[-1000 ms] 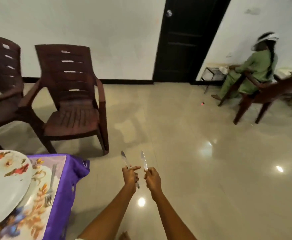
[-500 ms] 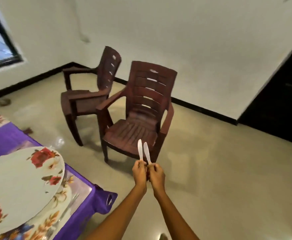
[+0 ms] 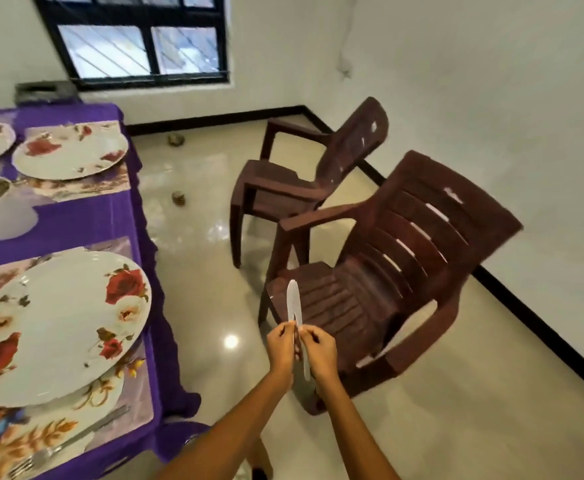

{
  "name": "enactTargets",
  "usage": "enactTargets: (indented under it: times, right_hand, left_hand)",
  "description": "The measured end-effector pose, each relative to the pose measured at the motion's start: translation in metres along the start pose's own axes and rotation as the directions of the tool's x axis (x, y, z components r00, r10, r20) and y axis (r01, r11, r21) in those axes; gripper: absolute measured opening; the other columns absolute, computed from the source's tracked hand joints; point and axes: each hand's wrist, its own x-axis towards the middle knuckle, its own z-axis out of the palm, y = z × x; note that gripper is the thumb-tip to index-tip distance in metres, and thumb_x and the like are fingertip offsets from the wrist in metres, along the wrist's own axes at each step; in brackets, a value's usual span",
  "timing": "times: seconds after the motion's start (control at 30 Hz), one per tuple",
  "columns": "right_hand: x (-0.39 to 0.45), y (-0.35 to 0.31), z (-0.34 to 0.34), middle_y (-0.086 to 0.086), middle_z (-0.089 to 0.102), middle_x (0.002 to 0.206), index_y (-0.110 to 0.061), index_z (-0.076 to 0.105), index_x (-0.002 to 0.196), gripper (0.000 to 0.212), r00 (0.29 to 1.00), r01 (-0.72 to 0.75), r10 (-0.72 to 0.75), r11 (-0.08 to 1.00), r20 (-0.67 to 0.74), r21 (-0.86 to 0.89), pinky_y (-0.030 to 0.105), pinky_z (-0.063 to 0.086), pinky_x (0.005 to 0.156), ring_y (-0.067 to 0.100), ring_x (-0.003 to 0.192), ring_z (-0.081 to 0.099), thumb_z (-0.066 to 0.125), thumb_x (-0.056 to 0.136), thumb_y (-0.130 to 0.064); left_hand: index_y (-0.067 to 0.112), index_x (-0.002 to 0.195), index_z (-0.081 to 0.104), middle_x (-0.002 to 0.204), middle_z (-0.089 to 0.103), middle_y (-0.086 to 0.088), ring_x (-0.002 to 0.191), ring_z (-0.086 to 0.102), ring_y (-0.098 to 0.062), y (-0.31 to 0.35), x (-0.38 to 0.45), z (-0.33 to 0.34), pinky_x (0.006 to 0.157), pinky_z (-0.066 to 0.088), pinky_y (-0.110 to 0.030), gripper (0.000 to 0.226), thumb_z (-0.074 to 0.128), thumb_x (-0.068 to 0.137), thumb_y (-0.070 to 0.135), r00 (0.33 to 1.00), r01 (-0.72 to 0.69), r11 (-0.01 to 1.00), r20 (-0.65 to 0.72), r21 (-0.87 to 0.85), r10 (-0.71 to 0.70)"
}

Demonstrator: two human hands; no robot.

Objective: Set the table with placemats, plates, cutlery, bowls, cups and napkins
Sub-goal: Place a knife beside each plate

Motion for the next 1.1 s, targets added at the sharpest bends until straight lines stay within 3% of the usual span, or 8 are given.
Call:
enactTargets:
  times: [0.23,0.3,0.47,0.67,0.83,0.93,1.0,1.1]
  right_hand:
    - [0.103,-0.037,0.062,0.006,0.071,0.077,-0.015,0.072,0.081,0.021,0.985,0.003,-0.008,1.0,0.171,0.027,0.026,0.058,0.064,0.019,0.072,0.068,0.056,0.092,-0.007]
    - [0.13,-0.055,0.084,0.008,0.072,0.079,-0.012,0.073,0.081,0.02,0.967,0.03,-0.027,1.0,0.254,-0.008,0.029,0.058,0.071,0.023,0.078,0.069,0.056,0.091,-0.006]
    - [0.168,-0.112,0.146,0.01,0.07,0.086,-0.008,0.07,0.089,0.011,0.888,0.121,-0.06,0.987,0.455,-0.105,0.015,0.052,0.063,0.019,0.081,0.065,0.059,0.091,-0.008]
    - [0.203,-0.171,0.238,0.007,0.07,0.09,-0.013,0.069,0.091,0.008,0.781,0.19,-0.077,0.975,0.62,-0.119,0.025,0.054,0.069,0.023,0.085,0.067,0.061,0.091,-0.014]
    - [0.219,-0.196,0.317,0.007,0.07,0.086,-0.012,0.067,0.09,0.006,0.644,0.291,-0.098,0.948,0.758,-0.125,0.023,0.054,0.066,0.017,0.079,0.066,0.062,0.09,-0.016]
    - [0.229,-0.203,0.366,0.009,0.071,0.082,-0.009,0.068,0.088,0.007,0.506,0.334,-0.083,0.937,0.859,-0.107,0.023,0.053,0.062,0.016,0.073,0.066,0.063,0.089,-0.013]
    - [0.235,-0.204,0.394,0.012,0.071,0.082,-0.004,0.07,0.092,0.011,0.416,0.368,-0.042,0.921,0.909,-0.126,0.023,0.053,0.061,0.019,0.073,0.066,0.062,0.089,-0.012]
    - [0.239,-0.206,0.431,0.004,0.071,0.077,-0.008,0.072,0.088,0.013,0.269,0.5,-0.01,0.856,0.963,-0.131,0.023,0.053,0.062,0.013,0.069,0.066,0.06,0.091,-0.012]
  left_hand:
    - [0.008,0.08,0.069,0.08,0.068,-0.017,0.073,0.065,-0.03,0.054,0.101,0.004,0.065,0.056,-0.039,0.022,0.051,0.093,0.008,0.994,0.045,0.992,-0.096,-0.12,-0.057]
    - [0.005,0.082,0.068,0.078,0.067,-0.015,0.07,0.065,-0.026,0.079,0.127,-0.004,0.061,0.054,-0.033,0.02,0.05,0.092,0.007,0.987,0.049,0.981,-0.139,-0.186,-0.076]
    - [0.001,0.089,0.066,0.073,0.064,-0.012,0.053,0.063,-0.015,0.144,0.17,-0.041,0.045,0.051,-0.022,0.015,0.054,0.093,0.01,0.973,-0.003,0.945,-0.217,-0.327,-0.072]
    - [0.003,0.09,0.071,0.085,0.068,-0.015,0.082,0.066,-0.029,0.194,0.224,-0.095,0.072,0.057,-0.035,0.02,0.062,0.09,0.02,0.931,-0.146,0.936,-0.364,-0.322,0.02]
    - [0.006,0.093,0.069,0.085,0.069,-0.008,0.081,0.067,-0.021,0.215,0.259,-0.146,0.058,0.051,-0.018,0.015,0.06,0.091,0.019,0.847,-0.253,0.917,-0.529,-0.309,0.055]
    - [0.008,0.085,0.068,0.082,0.067,-0.01,0.089,0.064,-0.031,0.23,0.28,-0.176,0.068,0.053,-0.025,0.022,0.056,0.093,0.024,0.81,-0.271,0.9,-0.585,-0.34,0.023]
    - [0.006,0.084,0.068,0.081,0.068,-0.013,0.089,0.066,-0.034,0.234,0.292,-0.192,0.072,0.055,-0.028,0.023,0.055,0.093,0.022,0.73,-0.259,0.932,-0.684,-0.254,0.017]
    - [0.015,0.08,0.067,0.082,0.069,-0.006,0.084,0.068,-0.027,0.244,0.297,-0.212,0.071,0.056,-0.024,0.014,0.059,0.091,0.013,0.598,-0.315,0.893,-0.797,-0.322,-0.077]
